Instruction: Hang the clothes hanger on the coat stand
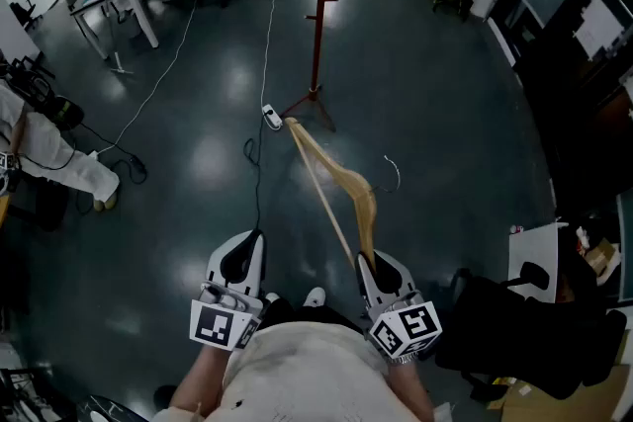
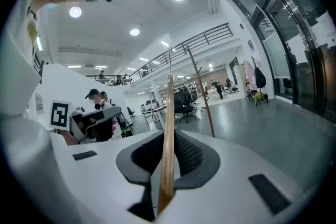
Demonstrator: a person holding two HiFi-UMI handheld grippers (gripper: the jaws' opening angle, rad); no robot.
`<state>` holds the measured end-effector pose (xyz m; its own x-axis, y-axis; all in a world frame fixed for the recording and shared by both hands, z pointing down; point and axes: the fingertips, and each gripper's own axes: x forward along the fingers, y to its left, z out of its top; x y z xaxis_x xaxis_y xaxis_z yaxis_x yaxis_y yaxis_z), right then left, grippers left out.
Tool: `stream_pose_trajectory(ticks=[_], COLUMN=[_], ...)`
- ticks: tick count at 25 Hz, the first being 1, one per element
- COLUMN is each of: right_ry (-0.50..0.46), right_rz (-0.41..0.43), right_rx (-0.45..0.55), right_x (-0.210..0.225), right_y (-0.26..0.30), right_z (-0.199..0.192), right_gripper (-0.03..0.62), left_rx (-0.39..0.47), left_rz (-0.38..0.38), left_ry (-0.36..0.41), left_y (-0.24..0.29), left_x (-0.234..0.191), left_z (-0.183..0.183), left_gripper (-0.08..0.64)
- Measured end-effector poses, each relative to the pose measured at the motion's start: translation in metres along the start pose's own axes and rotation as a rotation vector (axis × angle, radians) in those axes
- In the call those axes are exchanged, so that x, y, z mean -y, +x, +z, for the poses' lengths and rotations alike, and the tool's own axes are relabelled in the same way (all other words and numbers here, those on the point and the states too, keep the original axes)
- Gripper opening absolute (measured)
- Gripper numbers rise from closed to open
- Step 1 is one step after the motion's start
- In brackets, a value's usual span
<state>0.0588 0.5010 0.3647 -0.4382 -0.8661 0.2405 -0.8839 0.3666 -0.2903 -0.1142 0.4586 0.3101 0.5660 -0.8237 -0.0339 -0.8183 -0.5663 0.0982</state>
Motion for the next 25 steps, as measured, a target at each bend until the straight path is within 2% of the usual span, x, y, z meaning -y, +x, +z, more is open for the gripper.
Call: stream_pose_trajectory(ticks=[3, 6, 14, 25], right_ry=[0.004, 0.026, 0.017, 0.043], right_rz=[0.014, 0.021, 0.035, -0.010], right_rx=[-0.005, -0.008, -0.034, -0.094], right_x=[0.013, 0.022, 0.044, 0.105], right_y=[-0.003, -0.001, 0.020, 0.087], right_z=[-0.003, -0.001, -0.002, 0.006], right_gripper=[0.067, 0.067, 0.067, 0.067], left_rx=[0.024, 0.001, -0.013, -0.025], left_rz=[0.014, 0.025, 0.048, 0.007], left_ry=[-0.017, -0.005, -0.013, -0.043], left_y=[0.005, 0.009, 0.037, 0.142], left_x=[0.012, 0.015, 0.002, -0.031], left_z=[0.001, -0.012, -0.023, -0.040], left_gripper=[0.012, 0.012, 0.012, 0.012])
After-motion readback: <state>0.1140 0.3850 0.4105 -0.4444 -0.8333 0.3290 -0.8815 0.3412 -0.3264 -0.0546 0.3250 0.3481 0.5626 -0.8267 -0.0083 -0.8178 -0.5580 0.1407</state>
